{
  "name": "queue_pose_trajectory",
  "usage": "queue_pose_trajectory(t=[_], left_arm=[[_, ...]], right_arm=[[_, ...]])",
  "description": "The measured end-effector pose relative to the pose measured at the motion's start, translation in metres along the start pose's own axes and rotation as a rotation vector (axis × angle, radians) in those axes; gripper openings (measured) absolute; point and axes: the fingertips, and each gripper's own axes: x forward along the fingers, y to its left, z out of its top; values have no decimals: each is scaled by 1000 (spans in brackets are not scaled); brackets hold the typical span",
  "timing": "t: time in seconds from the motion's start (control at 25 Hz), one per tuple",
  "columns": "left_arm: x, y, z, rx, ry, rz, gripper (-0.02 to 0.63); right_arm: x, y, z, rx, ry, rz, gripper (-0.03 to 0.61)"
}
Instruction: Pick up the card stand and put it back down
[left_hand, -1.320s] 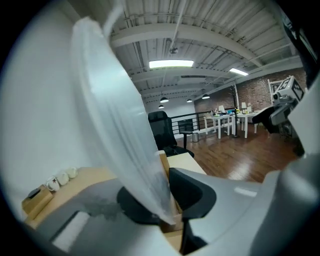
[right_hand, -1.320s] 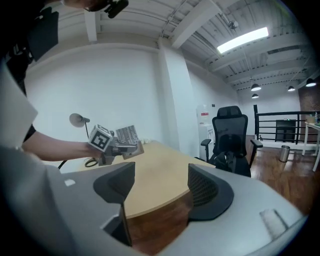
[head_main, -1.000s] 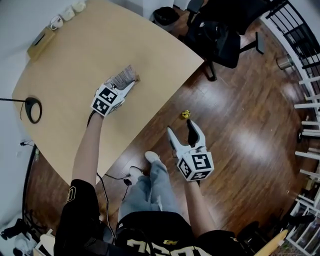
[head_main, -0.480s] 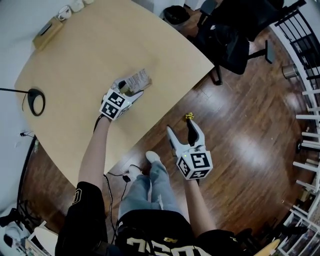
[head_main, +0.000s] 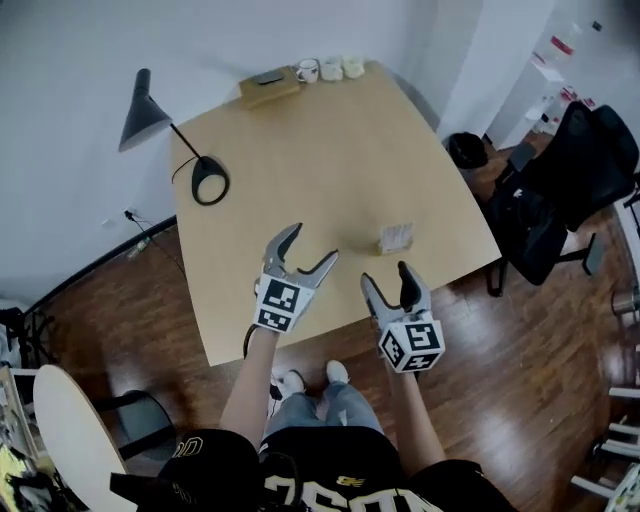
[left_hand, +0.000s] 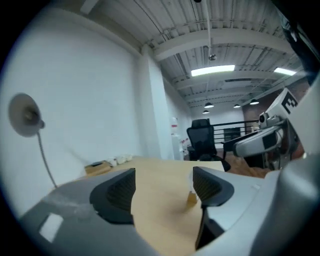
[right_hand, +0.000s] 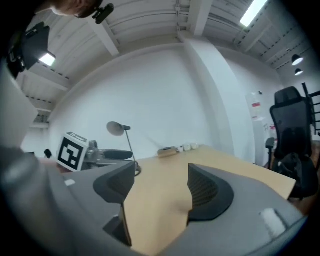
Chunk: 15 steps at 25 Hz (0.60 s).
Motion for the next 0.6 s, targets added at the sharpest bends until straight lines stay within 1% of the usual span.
queue_pose_trajectory(t=[0.08,0.16,0.24,0.32,0.4,0.48,0.6], left_arm=[[-63,20,22,-8,-43,137,382],[-123,28,36,-33,-87,246,381],[-179,29,42,-64,-123,334,380],[-230,24,41,-75,-144,405,380],[-272,17,39,-81,-164,454,380],[-308,2,39,-89,-193,475,380],[-355,-39,34,-88,-199,483,380]], right_arm=[[11,40,21,-47,-23,95,337],[9,79,35,-89,-42,168,337],[-2,114,41,-124,-53,219,337],[-20,149,41,-152,-59,260,337],[-41,181,41,-184,-74,295,337],[-68,205,41,-203,-102,310,337],[-122,226,33,-189,-125,277,337]])
